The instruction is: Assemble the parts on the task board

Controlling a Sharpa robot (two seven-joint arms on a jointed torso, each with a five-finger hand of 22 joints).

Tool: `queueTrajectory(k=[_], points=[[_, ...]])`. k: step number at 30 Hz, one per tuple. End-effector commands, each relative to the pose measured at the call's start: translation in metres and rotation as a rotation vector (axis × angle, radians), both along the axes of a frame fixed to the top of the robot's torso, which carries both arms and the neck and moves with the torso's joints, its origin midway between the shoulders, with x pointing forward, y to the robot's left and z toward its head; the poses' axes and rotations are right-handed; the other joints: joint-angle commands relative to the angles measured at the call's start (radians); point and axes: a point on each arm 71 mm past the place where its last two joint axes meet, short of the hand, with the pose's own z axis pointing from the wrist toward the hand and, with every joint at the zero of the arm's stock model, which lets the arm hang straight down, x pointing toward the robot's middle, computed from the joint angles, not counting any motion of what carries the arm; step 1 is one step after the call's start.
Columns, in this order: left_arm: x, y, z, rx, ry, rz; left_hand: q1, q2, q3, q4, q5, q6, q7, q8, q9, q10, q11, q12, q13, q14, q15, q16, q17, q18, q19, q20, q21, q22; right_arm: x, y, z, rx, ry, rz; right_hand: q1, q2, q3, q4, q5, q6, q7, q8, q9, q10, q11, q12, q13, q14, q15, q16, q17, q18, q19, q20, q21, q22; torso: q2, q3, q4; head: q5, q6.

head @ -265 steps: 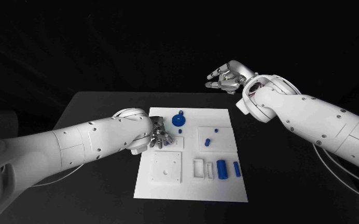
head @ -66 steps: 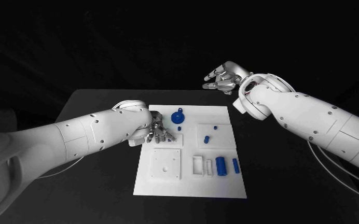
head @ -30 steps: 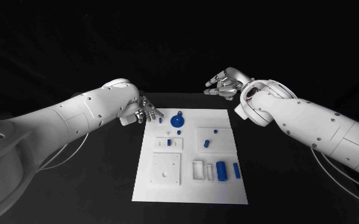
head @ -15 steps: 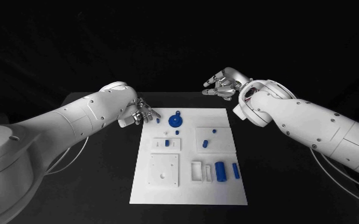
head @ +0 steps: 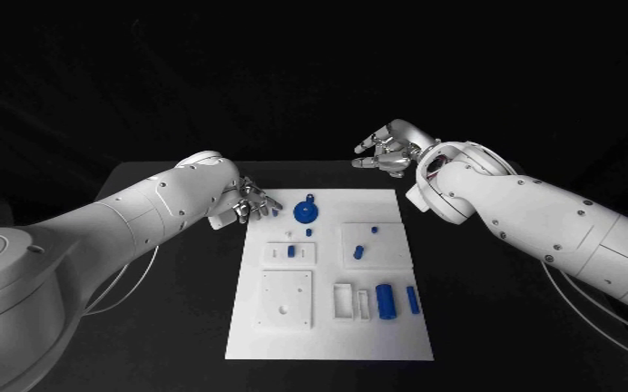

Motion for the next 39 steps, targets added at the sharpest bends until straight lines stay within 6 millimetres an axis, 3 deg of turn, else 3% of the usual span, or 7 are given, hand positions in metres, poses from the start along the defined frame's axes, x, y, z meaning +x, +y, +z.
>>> queueTrajectory(k=[1,9,10,19,26,34,39], points=[[0.0006,-0.0036,0.0002,-0.041,-0.018,0.001,-0.004,-0.006,-0.001,0.006,-0.003,-0.01,0.001,-0.006,0.0,-0.004,0.006,-0.006,-0.001,-0.002,0.007,-0.007,0.001,0.017,0.002,0.005,-0.005,0.02,-0.0001,0.0008,0.001,0.001,-0.005,0.001,-0.004,0.003,-0.001,0.005,0.003,-0.008,0.001,-0.004,-0.001,-0.001,0.001,-0.001,-0.001,0.002,0.004,-0.002,0.001,0.014,0.03,0.006,0.0,0.115,0.001,-0.0001,0.0003,-0.001,0.0],[0.0006,-0.0067,0.0,-0.059,-0.012,-0.003,0.007,0.01,0.001,-0.002,0.005,-0.017,0.003,-0.006,-0.012,-0.004,0.008,-0.011,-0.005,-0.003,0.008,-0.007,0.001,0.018,0.002,0.006,-0.007,0.02,0.0,0.0013,0.0008,0.001,-0.003,0.001,-0.003,0.003,0.0,0.006,0.001,-0.008,0.001,-0.005,-0.001,-0.001,0.001,0.0,-0.001,0.003,0.004,-0.001,0.002,0.014,0.03,0.005,0.001,0.115,0.001,0.0002,-0.0003,0.0,0.0],[0.0005,-0.0073,-0.0001,-0.061,-0.01,-0.005,0.013,0.024,-0.006,-0.014,0.007,-0.016,0.004,-0.006,-0.023,-0.004,0.008,-0.014,-0.007,-0.003,0.008,-0.007,0.001,0.018,0.002,0.006,-0.008,0.02,0.0001,0.0015,0.0008,0.001,-0.003,0.001,-0.003,0.003,0.0,0.006,0.001,-0.008,0.001,-0.005,-0.001,-0.001,0.001,0.0,-0.001,0.003,0.004,-0.001,0.002,0.014,0.03,0.005,0.001,0.115,0.001,0.0004,-0.0005,0.0,0.0],[0.0014,-0.007,-0.0009,-0.066,0.009,-0.011,0.061,0.069,-0.006,-0.051,0.013,-0.009,0.001,-0.006,-0.044,-0.005,0.006,-0.022,-0.013,-0.004,0.007,-0.007,0.002,0.017,0.002,0.005,-0.008,0.02,0.0003,0.0032,0.0004,0.0,0.001,0.004,-0.003,0.003,0.0,0.006,0.001,-0.008,0.001,-0.005,-0.001,-0.001,0.001,0.0,-0.001,0.003,0.004,-0.001,0.002,0.014,0.03,0.005,0.001,0.115,0.002,0.001,-0.001,-0.001,0.003],[0.0011,-0.0074,-0.0021,-0.066,0.026,-0.018,0.101,0.095,0.002,-0.074,0.013,-0.003,-0.002,-0.006,-0.05,-0.005,0.004,-0.025,-0.015,-0.005,0.006,-0.007,0.003,0.016,0.0,0.004,-0.008,0.02,0.0005,0.0037,0.0005,0.0,0.002,0.005,-0.003,0.003,0.002,0.007,0.002,-0.006,0.001,-0.004,-0.001,-0.001,0.001,0.0,-0.001,0.003,0.004,-0.001,0.003,0.014,0.03,0.005,0.002,0.115,0.002,0.0002,0.0004,-0.004,0.0],[0.0009,-0.0073,-0.0028,-0.063,0.036,-0.019,0.142,0.125,0.019,-0.1,0.02,0.016,-0.012,-0.001,-0.034,-0.003,0.001,-0.028,-0.018,-0.004,0.003,-0.005,0.004,0.014,0.0,0.002,-0.005,0.021,0.0006,0.004,0.0006,0.0,0.002,0.006,-0.003,0.003,0.002,0.007,0.002,-0.006,0.001,-0.004,-0.001,-0.001,0.001,0.0,-0.001,0.003,0.004,-0.001,0.003,0.014,0.03,0.005,0.002,0.115,0.002,0.0001,0.0004,-0.004,-0.001],[0.0002,-0.0078,-0.0037,-0.06,0.049,-0.027,0.146,0.131,0.016,-0.117,0.024,0.024,-0.017,-0.002,-0.005,0.003,-0.001,-0.033,-0.022,-0.004,0.001,-0.003,0.007,0.012,-0.001,-0.001,-0.002,0.021,0.0006,0.004,0.0006,0.0,0.002,0.006,-0.003,0.003,0.002,0.007,0.002,-0.006,0.001,-0.004,-0.001,-0.001,0.001,0.0,-0.001,0.003,0.004,-0.001,0.003,0.014,0.03,0.005,0.002,0.115,0.002,0.0,0.0015,-0.003,-0.002]])
